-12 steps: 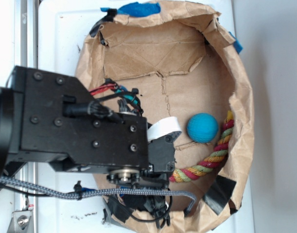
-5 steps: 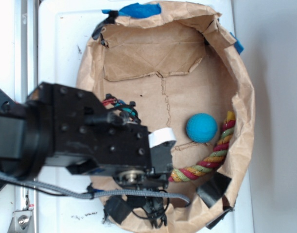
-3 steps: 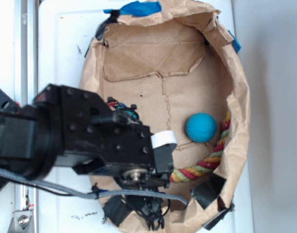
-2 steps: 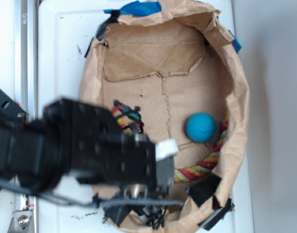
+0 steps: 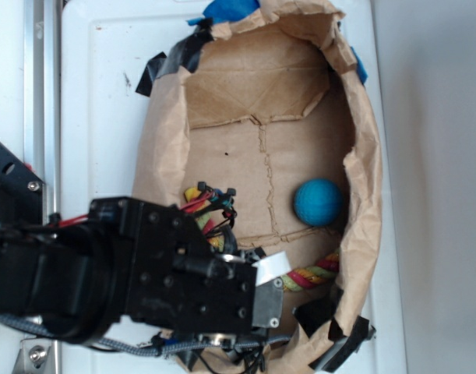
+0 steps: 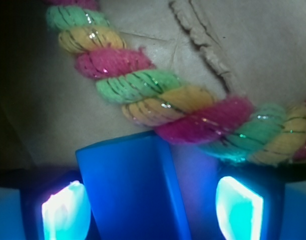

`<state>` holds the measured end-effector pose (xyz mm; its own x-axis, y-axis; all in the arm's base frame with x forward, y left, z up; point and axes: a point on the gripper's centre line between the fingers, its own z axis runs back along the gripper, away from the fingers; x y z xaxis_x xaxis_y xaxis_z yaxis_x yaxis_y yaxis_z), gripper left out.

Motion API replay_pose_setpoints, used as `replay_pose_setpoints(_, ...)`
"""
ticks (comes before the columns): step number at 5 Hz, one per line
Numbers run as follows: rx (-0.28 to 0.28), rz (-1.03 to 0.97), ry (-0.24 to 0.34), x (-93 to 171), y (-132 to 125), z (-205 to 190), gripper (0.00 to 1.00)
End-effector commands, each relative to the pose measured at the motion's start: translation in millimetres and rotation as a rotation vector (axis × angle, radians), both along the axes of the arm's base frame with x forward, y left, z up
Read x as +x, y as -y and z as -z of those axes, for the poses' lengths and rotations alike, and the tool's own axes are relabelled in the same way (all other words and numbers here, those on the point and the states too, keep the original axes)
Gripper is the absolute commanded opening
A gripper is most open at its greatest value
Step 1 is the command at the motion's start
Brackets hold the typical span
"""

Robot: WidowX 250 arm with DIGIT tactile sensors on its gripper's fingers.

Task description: Grab the blue block.

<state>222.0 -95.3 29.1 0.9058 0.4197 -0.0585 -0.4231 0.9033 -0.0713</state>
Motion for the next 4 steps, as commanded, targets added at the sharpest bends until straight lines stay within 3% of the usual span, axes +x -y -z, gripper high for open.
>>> replay_pose_setpoints(1,0.078,0.016,0.067,-2.5,3.2,-0.4,1.0)
replay_pose_setpoints(2,0.089,-0.018,0.052,2.2,-1.4,1.0,0.78)
replay_pose_setpoints(3,0.078,-0.021,0.058,2.6,-3.1,0.0,0.0)
replay_pose_setpoints(4,0.056,-0.008,0.054,1.1,-4.1,-0.4,0.0)
